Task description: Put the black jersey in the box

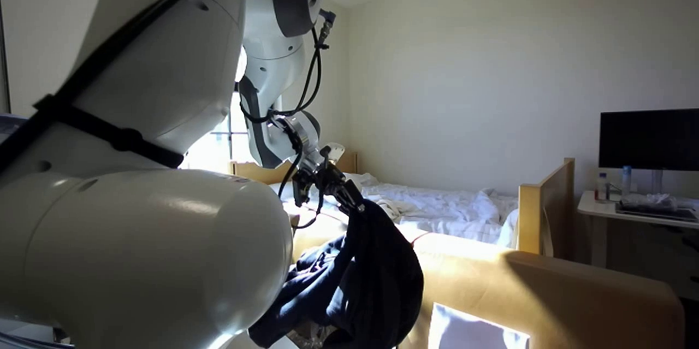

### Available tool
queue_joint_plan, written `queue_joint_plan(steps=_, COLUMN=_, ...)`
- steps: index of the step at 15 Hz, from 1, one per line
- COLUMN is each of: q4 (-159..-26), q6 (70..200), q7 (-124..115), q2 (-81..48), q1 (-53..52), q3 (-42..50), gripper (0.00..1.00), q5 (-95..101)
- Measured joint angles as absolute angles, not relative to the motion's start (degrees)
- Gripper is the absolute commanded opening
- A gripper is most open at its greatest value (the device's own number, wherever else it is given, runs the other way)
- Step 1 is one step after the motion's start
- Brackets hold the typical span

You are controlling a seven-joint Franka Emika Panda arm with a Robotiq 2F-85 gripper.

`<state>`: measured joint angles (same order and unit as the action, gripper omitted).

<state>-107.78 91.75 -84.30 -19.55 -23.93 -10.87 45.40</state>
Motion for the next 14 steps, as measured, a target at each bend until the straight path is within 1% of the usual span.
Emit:
queue_joint_plan(steps=5, q4=-97.2, q6=102.5, q7=-84.7, q2=-26.1, q1=-24.4, q3=-13.2, gripper=0.05, q5=39.5)
queue_joint_plan(steps=13, q4=-96.9, q6=116.8, q7=-83.1, q2=-31.6, q1=-28.9, q3=-16.0, gripper=0.05, q5=22.1)
queue_joint_plan(steps=14, q4=-96.9, q6=118.7, q7=-82.9, q2=-32.2, q1=-29.6, q3=-16.1, gripper=0.37, q5=21.4)
